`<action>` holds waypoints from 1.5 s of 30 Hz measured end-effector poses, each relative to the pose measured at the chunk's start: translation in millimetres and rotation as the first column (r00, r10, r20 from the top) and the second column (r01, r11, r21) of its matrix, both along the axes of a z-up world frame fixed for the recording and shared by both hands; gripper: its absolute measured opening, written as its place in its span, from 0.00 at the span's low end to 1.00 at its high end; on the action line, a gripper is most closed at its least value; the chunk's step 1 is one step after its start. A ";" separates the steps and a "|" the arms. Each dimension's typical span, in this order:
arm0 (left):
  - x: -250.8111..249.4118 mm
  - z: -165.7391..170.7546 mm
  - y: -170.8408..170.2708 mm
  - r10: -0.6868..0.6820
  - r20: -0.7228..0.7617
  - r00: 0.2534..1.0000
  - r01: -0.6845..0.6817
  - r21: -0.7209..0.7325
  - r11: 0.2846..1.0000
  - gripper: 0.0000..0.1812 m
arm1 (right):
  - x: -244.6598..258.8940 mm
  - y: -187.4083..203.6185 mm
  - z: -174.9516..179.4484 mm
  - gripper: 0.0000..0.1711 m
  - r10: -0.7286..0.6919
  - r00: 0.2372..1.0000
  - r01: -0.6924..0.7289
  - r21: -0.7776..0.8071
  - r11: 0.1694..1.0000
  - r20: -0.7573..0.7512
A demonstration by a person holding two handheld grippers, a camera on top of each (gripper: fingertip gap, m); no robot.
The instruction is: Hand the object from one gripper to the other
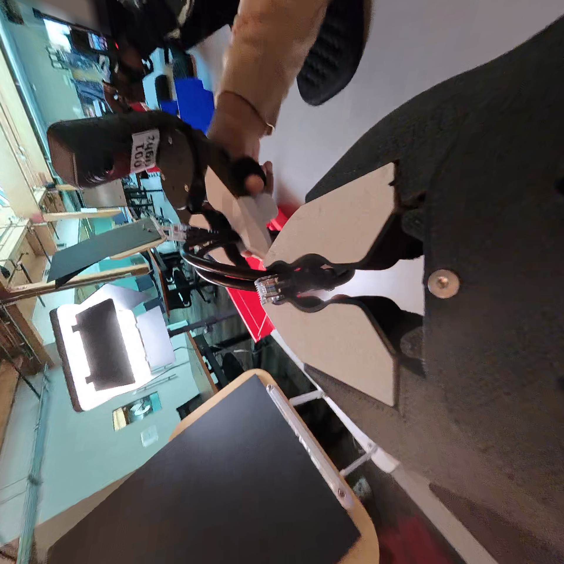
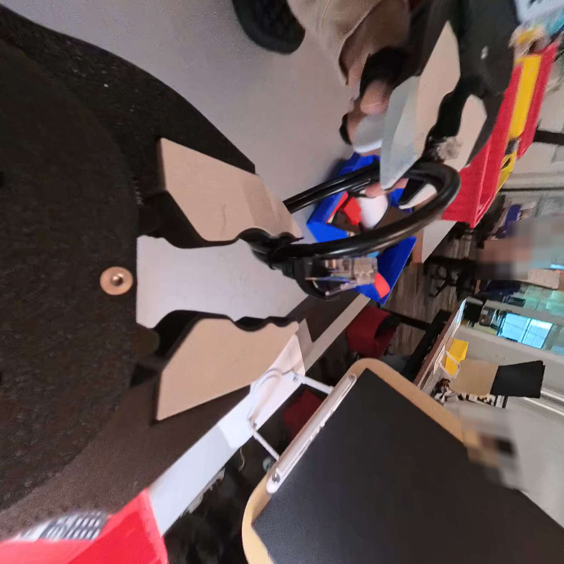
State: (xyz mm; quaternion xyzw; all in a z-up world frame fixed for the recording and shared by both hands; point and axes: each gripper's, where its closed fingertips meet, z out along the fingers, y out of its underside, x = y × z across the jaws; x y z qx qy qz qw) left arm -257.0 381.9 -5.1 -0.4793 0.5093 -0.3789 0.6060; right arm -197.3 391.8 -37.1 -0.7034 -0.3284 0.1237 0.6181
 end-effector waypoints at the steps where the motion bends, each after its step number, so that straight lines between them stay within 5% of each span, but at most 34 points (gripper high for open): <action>1: 2.9 -2.7 -1.5 -0.017 -0.001 1.000 0.017 -0.023 1.000 0.07 | -6.2 -1.3 -1.5 0.15 0.030 0.999 -0.031 -0.015 0.999 -0.042; 2: 4.0 -4.8 -0.8 -0.022 -0.003 1.000 0.022 -0.036 0.999 0.07 | -8.8 -0.5 -2.6 0.07 0.032 0.998 -0.032 -0.011 0.999 -0.052; 6: -2.3 -5.6 -1.4 -0.088 -0.037 0.995 0.083 -0.126 0.989 0.15 | 0.4 -2.6 -10.6 0.06 0.004 0.999 -0.002 -0.048 0.999 0.040; 12: 9.3 -38.3 -11.9 -0.065 -0.263 0.963 0.061 -0.024 0.998 0.20 | -11.0 -4.2 -44.7 0.06 -0.006 0.935 0.030 -0.062 0.998 0.354; 14: 15.3 -60.0 -15.5 -0.077 -0.364 0.928 0.078 -0.013 0.997 0.18 | -25.7 -6.6 -49.0 0.06 0.021 0.922 -0.003 -0.048 0.999 0.387; 15: 16.4 -66.4 -13.7 -0.062 -0.391 0.918 0.070 0.006 0.998 0.09 | -30.4 -8.4 -48.1 0.06 0.031 0.918 -0.020 -0.032 0.999 0.395; 18: 17.1 -58.6 -9.7 -0.031 -0.345 0.938 0.048 0.041 0.998 0.03 | -32.8 -12.0 -33.2 0.06 0.031 0.936 -0.046 0.034 0.998 0.350; 23: 6.6 -44.0 1.7 -0.016 -0.273 0.962 0.018 0.004 1.000 0.03 | -10.2 -7.8 -16.8 0.29 0.006 0.971 -0.012 0.024 1.000 0.240; 25: 7.2 -44.5 -0.1 -0.045 -0.263 0.964 0.040 -0.025 0.999 0.04 | -11.0 -10.3 -17.4 0.23 0.048 0.972 -0.054 0.018 0.998 0.229; 26: 8.1 -46.2 -1.0 -0.059 -0.263 0.963 0.051 -0.039 0.998 0.04 | -15.8 -14.7 -22.8 0.09 0.096 0.964 -0.098 -0.002 0.995 0.247; 29: 2.3 -35.1 6.5 -0.065 -0.192 0.979 0.049 -0.091 0.995 0.17 | -4.1 -8.1 -32.0 0.07 0.038 0.934 -0.039 -0.006 0.999 0.355; 34: -45.0 9.2 47.5 0.083 -0.010 0.996 -0.084 -0.111 0.990 0.17 | 98.7 38.1 -1.6 0.07 -0.304 0.935 0.295 0.074 0.953 0.181; 37: -78.2 22.8 70.9 0.204 0.025 0.979 -0.201 -0.106 0.974 0.16 | 196.1 80.5 3.9 0.08 -0.576 0.813 0.571 0.072 0.818 0.088; 41: -117.7 30.0 95.3 0.349 0.012 0.937 -0.348 -0.067 0.935 0.15 | 310.5 116.7 -29.1 0.08 -0.799 0.560 0.817 0.015 0.576 0.220; 44: -139.0 31.2 108.2 0.415 0.009 0.910 -0.413 -0.074 0.908 0.14 | 343.4 123.0 -95.8 0.08 -0.726 0.501 0.855 -0.141 0.499 0.471; 45: -143.7 30.3 111.5 0.427 0.005 0.904 -0.425 -0.081 0.901 0.14 | 343.5 122.1 -110.8 0.18 -0.684 0.495 0.855 -0.159 0.494 0.535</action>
